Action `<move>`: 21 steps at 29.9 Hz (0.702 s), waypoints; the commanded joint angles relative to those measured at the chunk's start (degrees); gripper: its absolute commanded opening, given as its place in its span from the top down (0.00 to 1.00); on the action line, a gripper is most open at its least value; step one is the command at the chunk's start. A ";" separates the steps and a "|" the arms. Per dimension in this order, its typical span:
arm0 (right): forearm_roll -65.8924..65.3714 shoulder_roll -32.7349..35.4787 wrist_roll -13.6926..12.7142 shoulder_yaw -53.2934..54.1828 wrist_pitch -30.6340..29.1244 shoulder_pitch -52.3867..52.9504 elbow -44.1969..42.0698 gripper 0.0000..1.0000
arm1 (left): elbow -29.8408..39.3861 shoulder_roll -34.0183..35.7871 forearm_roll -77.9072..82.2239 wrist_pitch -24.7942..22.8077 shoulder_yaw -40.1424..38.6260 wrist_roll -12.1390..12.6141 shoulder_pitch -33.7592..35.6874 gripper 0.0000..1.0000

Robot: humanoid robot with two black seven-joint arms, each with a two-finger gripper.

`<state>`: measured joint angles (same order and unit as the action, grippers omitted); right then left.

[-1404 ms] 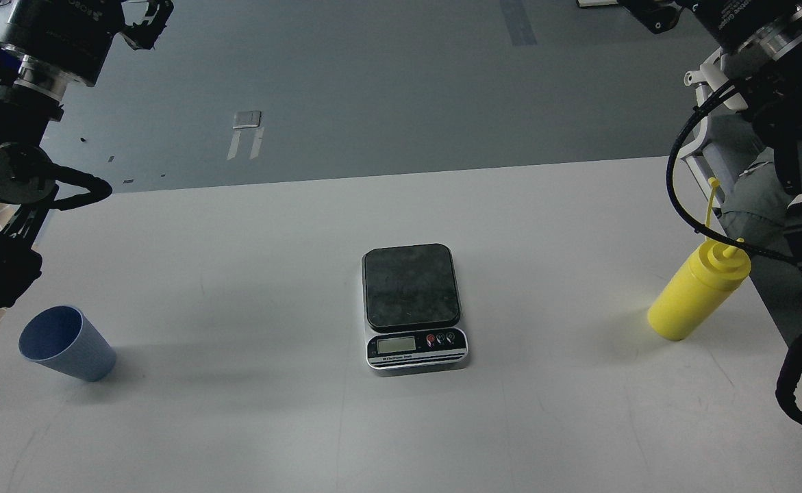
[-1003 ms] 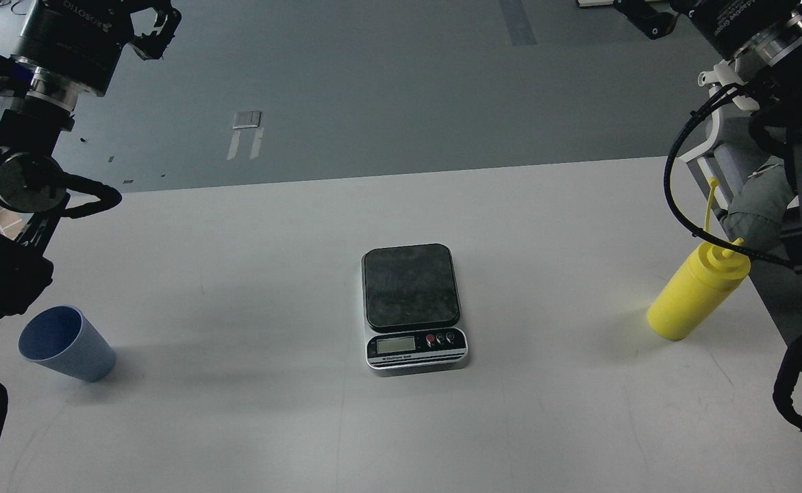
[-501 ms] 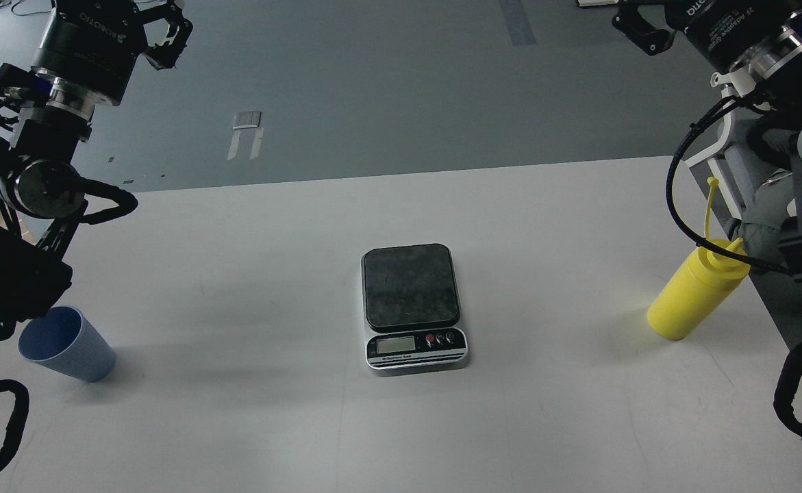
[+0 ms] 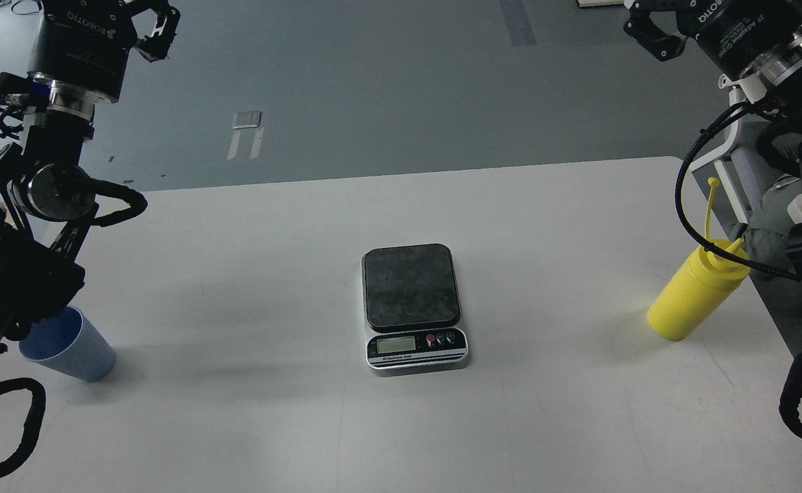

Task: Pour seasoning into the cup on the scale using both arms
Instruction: 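Raise the left arm and move the left gripper toward the blue cup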

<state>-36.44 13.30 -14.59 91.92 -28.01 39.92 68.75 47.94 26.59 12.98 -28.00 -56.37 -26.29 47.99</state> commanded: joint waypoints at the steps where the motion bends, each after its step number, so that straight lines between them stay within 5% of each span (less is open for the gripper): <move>1: 0.06 -0.46 0.00 0.02 0.01 0.07 0.16 0.00 | -0.13 0.30 0.11 0.00 0.65 0.01 0.34 0.02; 21: -0.73 -0.20 0.00 -0.07 0.01 0.07 0.24 0.00 | 0.75 4.88 25.14 0.00 4.43 -1.71 2.28 0.02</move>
<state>-37.25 13.34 -14.59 91.94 -28.00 39.93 68.86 48.15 31.81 33.75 -28.01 -51.99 -27.97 49.98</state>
